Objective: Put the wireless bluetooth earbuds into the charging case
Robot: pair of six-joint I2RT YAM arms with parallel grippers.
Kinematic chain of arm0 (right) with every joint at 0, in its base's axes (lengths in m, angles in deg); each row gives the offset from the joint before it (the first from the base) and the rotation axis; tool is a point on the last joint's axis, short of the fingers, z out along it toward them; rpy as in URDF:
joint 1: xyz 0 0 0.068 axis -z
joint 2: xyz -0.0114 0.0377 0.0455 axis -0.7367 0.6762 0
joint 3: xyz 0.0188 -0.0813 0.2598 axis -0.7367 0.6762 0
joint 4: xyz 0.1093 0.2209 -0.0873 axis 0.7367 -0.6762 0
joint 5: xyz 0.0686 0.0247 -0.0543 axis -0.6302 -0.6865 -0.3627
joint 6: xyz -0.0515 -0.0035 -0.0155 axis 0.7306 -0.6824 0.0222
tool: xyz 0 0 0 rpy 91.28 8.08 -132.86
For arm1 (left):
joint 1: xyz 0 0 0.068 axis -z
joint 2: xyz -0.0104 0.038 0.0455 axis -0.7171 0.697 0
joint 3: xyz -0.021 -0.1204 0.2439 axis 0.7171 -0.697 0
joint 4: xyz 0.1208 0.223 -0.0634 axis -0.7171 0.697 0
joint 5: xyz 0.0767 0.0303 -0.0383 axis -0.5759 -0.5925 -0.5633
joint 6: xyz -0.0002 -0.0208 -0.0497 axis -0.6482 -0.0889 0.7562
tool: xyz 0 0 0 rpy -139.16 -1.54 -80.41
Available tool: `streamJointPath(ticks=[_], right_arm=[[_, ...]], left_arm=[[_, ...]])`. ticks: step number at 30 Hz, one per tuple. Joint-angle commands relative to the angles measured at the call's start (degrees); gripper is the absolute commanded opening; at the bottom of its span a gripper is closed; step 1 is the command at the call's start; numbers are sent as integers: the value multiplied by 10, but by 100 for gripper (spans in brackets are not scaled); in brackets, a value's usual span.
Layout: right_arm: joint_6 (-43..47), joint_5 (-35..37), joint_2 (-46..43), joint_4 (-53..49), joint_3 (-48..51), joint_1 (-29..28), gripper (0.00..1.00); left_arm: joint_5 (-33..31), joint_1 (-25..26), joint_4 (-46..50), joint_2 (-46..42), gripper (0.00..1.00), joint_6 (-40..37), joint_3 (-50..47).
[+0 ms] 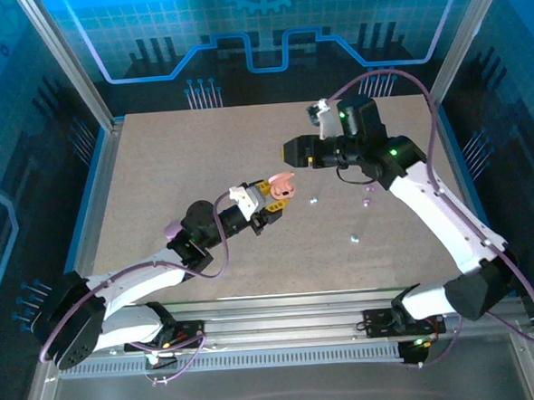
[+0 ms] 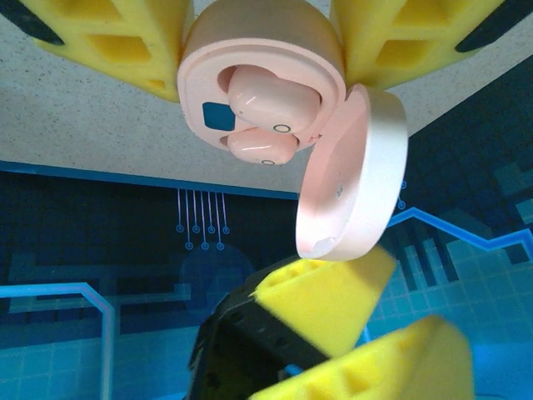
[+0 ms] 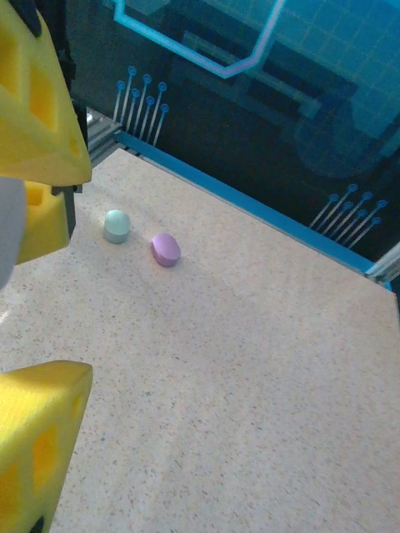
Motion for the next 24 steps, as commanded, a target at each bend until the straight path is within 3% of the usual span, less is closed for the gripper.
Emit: streamJointPath(ticks=[1, 13, 24], right_arm=[[3, -41, 18, -47, -24, 4, 60], [17, -152, -21, -39, 62, 17, 61], [-58, -352, -39, 94, 172, 68, 60]], left_arm=[[14, 5, -2, -14, 40, -6, 22], [-3, 6, -24, -12, 40, -2, 27], [18, 6, -31, -7, 40, 11, 35]])
